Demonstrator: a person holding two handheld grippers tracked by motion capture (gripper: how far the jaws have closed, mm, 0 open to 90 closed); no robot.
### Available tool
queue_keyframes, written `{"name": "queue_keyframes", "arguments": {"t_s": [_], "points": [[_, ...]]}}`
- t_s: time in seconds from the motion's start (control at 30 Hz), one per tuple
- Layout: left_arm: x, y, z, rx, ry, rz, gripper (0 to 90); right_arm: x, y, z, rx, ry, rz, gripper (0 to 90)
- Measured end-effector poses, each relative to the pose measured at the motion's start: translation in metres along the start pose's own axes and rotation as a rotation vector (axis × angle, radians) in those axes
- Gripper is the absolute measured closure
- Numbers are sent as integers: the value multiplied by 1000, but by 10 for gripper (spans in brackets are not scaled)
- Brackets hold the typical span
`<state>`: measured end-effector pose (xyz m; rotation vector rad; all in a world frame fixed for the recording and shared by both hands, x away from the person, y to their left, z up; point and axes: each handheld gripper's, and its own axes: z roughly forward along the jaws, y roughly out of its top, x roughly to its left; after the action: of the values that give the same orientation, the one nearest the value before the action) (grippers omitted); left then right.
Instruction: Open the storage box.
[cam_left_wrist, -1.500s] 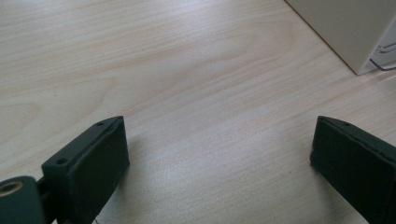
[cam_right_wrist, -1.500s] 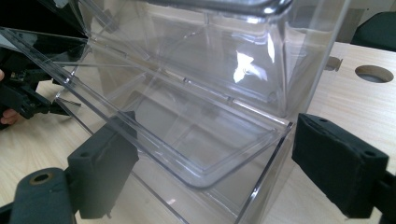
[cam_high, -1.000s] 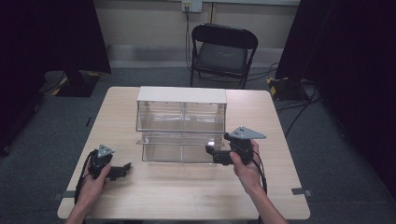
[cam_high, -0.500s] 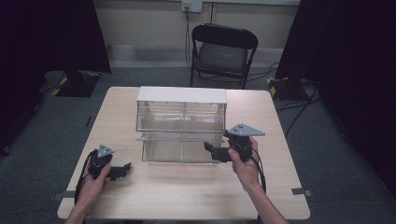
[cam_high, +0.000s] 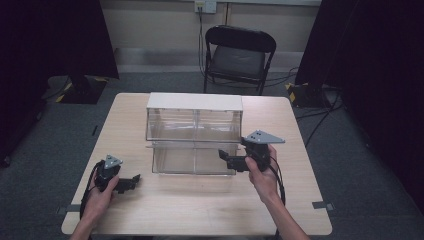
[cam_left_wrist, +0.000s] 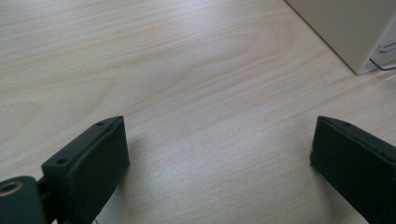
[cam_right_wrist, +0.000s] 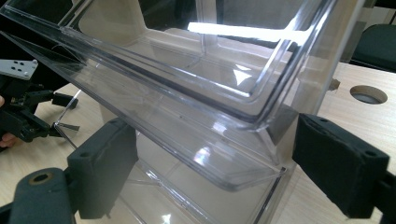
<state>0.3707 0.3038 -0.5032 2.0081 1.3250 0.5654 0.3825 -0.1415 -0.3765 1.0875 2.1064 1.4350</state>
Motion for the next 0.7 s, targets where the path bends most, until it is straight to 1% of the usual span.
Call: {"name": "queue_keyframes", "arguments": {"t_s": [0.3, 0.7], "points": [[0, 0, 0, 0, -1, -3, 38, 0, 1, 0, -1, 0, 3, 134], [0, 0, 0, 0, -1, -3, 38, -1, 6, 0, -1, 3, -6, 121]]}}
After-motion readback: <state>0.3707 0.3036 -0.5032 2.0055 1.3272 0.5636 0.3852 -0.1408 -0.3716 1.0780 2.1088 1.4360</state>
